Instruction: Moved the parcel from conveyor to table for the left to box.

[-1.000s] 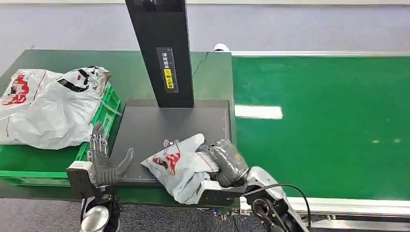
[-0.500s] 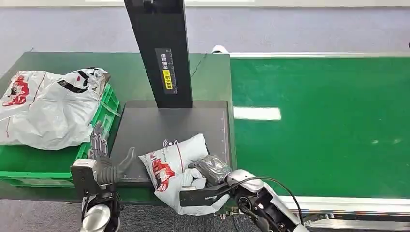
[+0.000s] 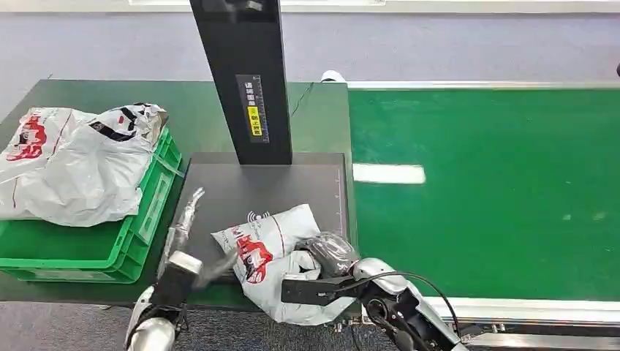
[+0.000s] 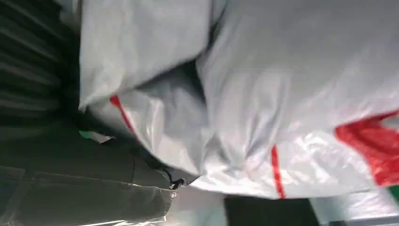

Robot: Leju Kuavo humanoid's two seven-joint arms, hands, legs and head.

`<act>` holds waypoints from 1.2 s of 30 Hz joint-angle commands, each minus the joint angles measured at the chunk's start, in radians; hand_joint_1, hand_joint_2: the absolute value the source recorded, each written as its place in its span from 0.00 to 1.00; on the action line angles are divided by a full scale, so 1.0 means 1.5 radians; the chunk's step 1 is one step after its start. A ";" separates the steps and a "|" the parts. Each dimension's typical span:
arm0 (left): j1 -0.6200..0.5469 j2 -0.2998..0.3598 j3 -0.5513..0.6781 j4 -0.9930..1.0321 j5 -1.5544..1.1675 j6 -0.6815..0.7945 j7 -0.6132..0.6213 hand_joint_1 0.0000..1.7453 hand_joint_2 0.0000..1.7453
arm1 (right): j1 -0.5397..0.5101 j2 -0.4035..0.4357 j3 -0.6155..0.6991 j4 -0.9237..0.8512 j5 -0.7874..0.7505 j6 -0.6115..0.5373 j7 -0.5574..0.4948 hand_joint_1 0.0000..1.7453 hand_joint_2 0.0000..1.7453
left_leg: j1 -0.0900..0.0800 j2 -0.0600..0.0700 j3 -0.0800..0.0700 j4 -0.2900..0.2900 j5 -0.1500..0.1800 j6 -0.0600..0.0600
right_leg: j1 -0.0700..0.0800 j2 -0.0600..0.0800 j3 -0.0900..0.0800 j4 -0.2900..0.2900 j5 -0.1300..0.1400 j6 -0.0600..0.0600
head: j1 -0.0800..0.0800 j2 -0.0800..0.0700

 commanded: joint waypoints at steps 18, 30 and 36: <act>0.010 0.063 -0.063 0.096 -0.280 -0.153 0.140 0.00 1.00 | 0.067 0.019 -0.138 -0.111 -0.062 -0.042 -0.077 0.00 1.00 | 0.000 0.000 -0.003 -0.001 0.000 0.000 | 0.000 0.000 -0.003 0.000 0.000 0.000 | 0.000 0.000; -0.013 0.061 -0.073 0.135 -0.266 -0.167 0.139 0.92 1.00 | 0.089 0.017 -0.142 -0.127 -0.070 -0.048 -0.074 0.00 1.00 | 0.000 0.000 -0.005 -0.001 0.000 0.000 | 0.000 -0.001 -0.005 0.000 0.000 0.000 | 0.000 0.000; -0.013 0.061 -0.073 0.135 -0.266 -0.167 0.139 0.92 1.00 | 0.089 0.017 -0.142 -0.127 -0.070 -0.048 -0.074 0.00 1.00 | 0.000 0.000 -0.004 -0.001 0.000 0.000 | 0.000 0.000 -0.004 -0.001 0.000 0.000 | 0.000 0.000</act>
